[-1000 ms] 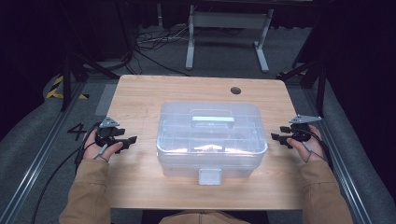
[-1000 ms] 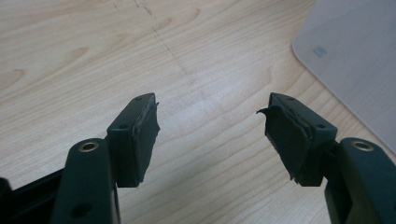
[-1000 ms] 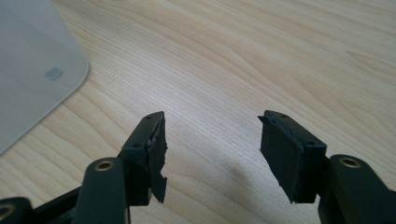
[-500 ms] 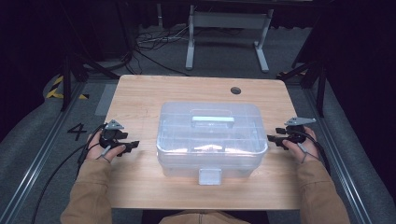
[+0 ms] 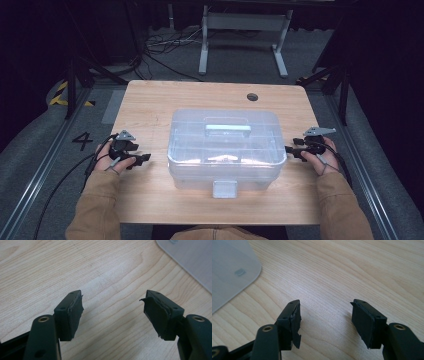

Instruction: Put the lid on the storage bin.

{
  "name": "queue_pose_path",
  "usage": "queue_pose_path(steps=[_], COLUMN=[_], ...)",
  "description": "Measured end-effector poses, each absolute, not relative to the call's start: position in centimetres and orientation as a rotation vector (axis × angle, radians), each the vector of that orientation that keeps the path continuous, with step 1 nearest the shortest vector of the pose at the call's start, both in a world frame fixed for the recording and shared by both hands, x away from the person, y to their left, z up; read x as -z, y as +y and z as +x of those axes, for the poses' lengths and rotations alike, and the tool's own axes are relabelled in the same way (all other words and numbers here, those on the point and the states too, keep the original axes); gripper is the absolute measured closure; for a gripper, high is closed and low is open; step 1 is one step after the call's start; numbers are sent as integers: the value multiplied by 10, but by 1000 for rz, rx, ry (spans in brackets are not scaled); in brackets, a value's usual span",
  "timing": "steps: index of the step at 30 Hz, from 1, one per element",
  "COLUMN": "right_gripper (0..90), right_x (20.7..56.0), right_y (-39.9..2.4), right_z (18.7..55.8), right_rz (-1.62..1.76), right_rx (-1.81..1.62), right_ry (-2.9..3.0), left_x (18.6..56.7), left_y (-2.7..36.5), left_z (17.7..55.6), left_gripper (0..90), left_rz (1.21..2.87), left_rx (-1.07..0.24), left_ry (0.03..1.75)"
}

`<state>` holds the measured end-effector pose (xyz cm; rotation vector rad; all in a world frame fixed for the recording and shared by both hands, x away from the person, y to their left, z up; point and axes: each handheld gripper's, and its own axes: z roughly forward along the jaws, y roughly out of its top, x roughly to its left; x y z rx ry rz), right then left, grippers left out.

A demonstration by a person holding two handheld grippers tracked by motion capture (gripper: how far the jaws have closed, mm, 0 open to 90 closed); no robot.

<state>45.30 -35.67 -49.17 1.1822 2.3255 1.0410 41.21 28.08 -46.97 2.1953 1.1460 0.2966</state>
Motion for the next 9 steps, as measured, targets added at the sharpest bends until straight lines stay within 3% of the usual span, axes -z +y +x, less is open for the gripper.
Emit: queue_pose_path(steps=[9], right_gripper=[395], right_x=[493], right_y=[-357], right_z=[453], right_rz=[1184], right_rx=[-1048], right_ry=[2310], left_x=[471], left_y=[280], left_z=[412], left_gripper=[310], left_rz=[2189], left_rx=[-282], left_ry=[1156])
